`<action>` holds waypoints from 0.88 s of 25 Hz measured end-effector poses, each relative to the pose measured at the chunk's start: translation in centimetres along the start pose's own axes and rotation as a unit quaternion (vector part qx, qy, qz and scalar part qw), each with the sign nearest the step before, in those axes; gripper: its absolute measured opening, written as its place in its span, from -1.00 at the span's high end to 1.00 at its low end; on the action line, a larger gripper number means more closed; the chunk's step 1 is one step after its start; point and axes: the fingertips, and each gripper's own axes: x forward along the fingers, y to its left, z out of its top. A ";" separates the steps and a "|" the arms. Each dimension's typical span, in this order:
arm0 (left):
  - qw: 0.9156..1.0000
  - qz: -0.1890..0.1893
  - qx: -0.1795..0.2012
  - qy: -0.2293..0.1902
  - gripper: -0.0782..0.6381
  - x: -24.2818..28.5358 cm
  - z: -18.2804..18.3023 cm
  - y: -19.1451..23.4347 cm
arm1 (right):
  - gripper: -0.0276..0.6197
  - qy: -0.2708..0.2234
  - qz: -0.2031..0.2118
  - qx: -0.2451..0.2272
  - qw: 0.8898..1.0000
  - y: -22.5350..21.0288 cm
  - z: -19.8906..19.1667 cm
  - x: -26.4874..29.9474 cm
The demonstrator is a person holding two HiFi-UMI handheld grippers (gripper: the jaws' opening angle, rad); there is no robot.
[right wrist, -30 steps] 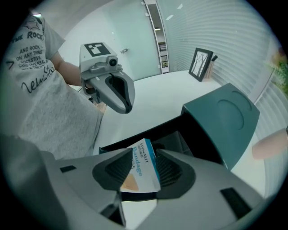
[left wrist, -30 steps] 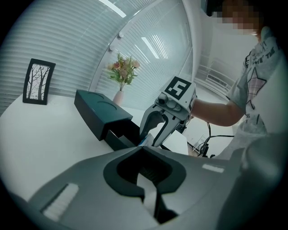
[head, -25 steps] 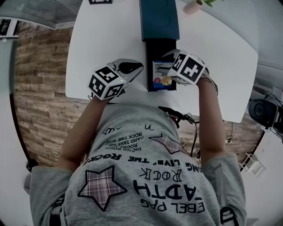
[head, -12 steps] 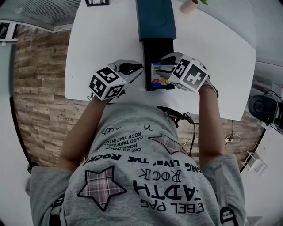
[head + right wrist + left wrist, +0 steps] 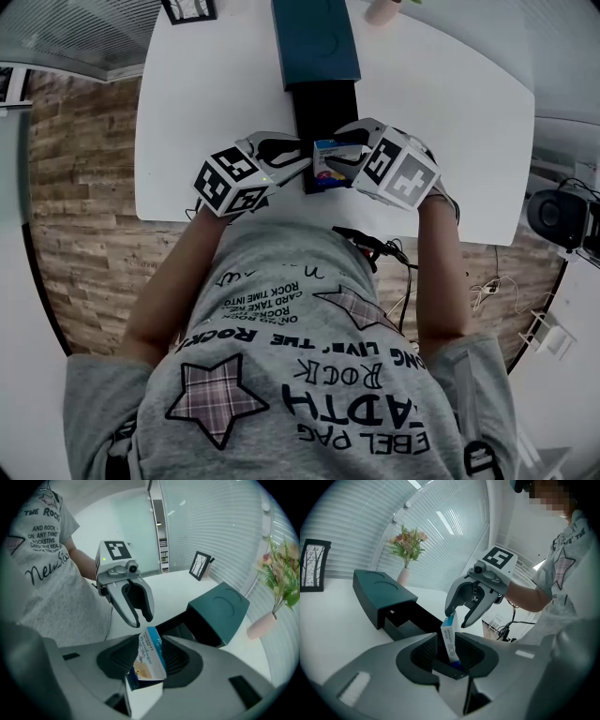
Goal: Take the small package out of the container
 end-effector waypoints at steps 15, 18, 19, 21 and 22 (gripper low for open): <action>0.998 -0.036 0.042 0.030 0.30 3.6 0.7 -3.0 | 0.49 -0.045 -0.028 0.026 0.998 2.1 -0.4 -2.3; 0.997 -0.046 0.049 0.038 0.29 4.1 0.5 -3.7 | 0.49 -0.050 -0.030 0.029 0.998 2.4 -0.3 -2.5; 0.997 -0.048 0.052 0.040 0.29 4.2 0.5 -3.7 | 0.49 -0.052 -0.031 0.030 0.998 2.4 -0.3 -2.5; 0.996 -0.052 0.057 0.041 0.29 4.5 0.5 -3.7 | 0.49 -0.057 -0.031 0.035 0.997 2.4 -0.2 -2.5; 0.996 -0.054 0.059 0.041 0.29 4.6 0.6 -3.7 | 0.49 -0.060 -0.031 0.037 0.997 2.4 -0.2 -2.6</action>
